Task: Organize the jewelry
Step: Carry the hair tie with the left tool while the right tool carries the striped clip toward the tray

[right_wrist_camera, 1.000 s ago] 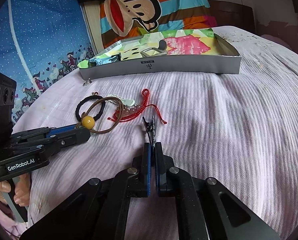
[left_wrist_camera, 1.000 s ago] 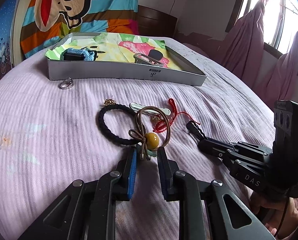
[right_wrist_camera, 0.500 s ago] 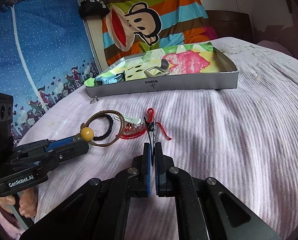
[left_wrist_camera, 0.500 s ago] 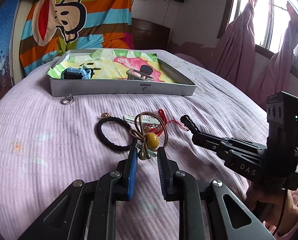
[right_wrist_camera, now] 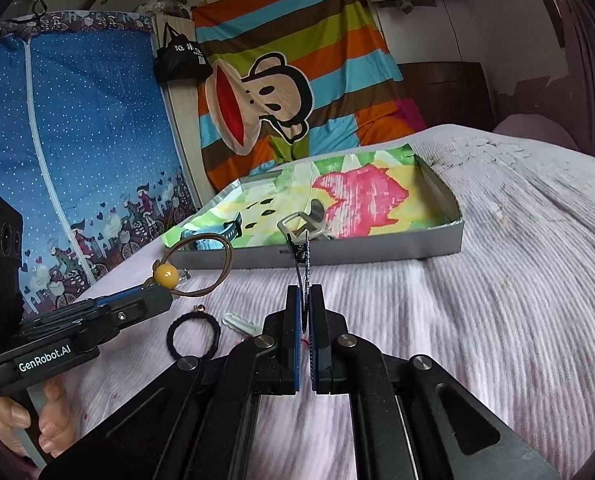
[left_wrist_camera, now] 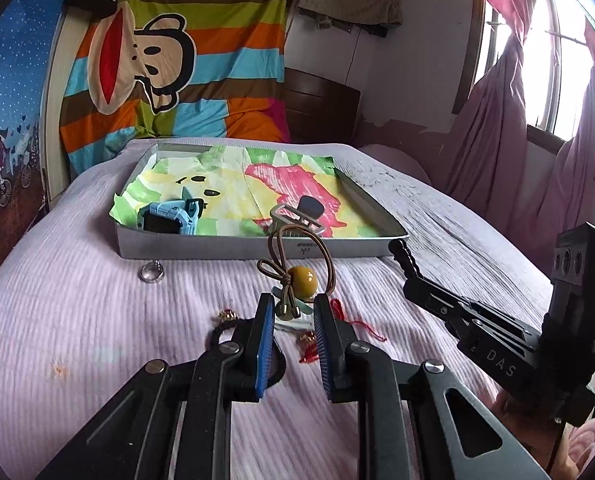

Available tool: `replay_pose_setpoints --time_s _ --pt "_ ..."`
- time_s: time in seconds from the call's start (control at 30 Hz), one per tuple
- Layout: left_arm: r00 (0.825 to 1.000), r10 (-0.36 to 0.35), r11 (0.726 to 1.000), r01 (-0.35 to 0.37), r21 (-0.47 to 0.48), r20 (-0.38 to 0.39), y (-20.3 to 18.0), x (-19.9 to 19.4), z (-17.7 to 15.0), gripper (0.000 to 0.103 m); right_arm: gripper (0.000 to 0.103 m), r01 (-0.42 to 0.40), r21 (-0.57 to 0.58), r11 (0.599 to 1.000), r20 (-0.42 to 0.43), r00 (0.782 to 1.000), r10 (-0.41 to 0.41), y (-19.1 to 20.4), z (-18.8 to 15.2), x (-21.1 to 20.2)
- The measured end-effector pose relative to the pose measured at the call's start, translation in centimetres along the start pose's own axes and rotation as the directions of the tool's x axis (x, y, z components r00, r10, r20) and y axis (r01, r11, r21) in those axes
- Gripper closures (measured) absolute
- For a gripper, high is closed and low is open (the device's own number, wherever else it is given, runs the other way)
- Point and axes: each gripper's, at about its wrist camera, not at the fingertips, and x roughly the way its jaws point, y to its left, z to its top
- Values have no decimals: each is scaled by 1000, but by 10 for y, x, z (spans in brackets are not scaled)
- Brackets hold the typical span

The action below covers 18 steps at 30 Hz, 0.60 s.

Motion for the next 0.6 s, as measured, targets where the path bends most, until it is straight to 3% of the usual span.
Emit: replay_pose_setpoints --time_s 0.23,0.6 --pt "997 76 997 -77 1 33 3 15 29 84 99 13 -3 1000 81 997 -13 -5 36 8" --pt "994 102 994 -100 -38 42 19 52 67 84 99 31 31 999 69 997 -33 -24 62 56"
